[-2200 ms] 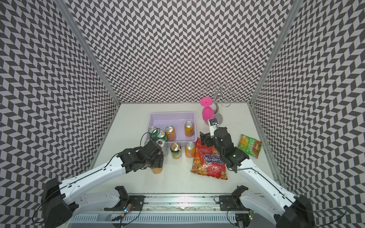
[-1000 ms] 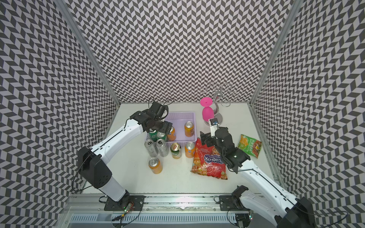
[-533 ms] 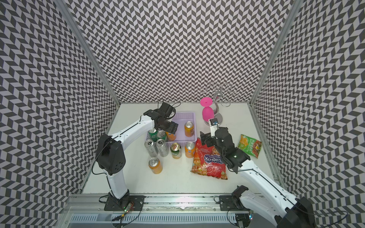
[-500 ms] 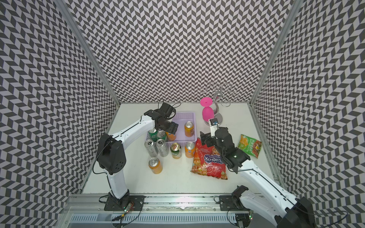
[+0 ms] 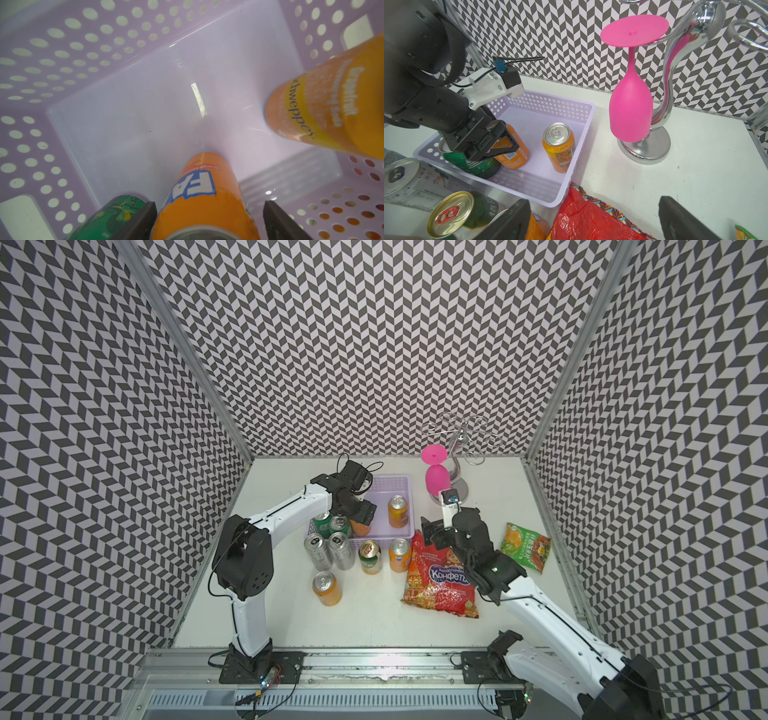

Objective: Take out the drinks from the basket
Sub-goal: Pick up the drink from the basket.

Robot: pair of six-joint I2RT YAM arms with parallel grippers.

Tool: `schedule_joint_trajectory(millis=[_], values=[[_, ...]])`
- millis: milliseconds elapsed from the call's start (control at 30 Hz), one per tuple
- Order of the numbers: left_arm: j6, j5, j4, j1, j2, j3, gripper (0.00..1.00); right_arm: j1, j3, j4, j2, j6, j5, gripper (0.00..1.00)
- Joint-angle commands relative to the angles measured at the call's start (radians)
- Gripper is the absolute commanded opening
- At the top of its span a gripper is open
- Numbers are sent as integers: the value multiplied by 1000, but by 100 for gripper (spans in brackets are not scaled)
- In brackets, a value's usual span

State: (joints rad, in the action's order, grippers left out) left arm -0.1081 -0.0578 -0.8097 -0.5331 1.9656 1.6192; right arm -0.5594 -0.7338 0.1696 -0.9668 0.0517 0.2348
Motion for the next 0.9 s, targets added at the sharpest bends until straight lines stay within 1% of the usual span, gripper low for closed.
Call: schedule_joint_trajectory(millis=[0,167,367,567,867], values=[[5,-4,22,7,19,-13,82,6,10,-60,11,-5,3,100],[6,-17,11,7,29,-7,75,6,8,-60,12,-5,1,100],[3,-22,-1,7,20,1,69,6,7,-58,13,-5,0,100],[1,-22,-18,7,-2,23,66,6,8,-58,15,-5,1,100],[10,-7,-64,5,-44,71,64,5,8,-58,16,-5,-1,100]])
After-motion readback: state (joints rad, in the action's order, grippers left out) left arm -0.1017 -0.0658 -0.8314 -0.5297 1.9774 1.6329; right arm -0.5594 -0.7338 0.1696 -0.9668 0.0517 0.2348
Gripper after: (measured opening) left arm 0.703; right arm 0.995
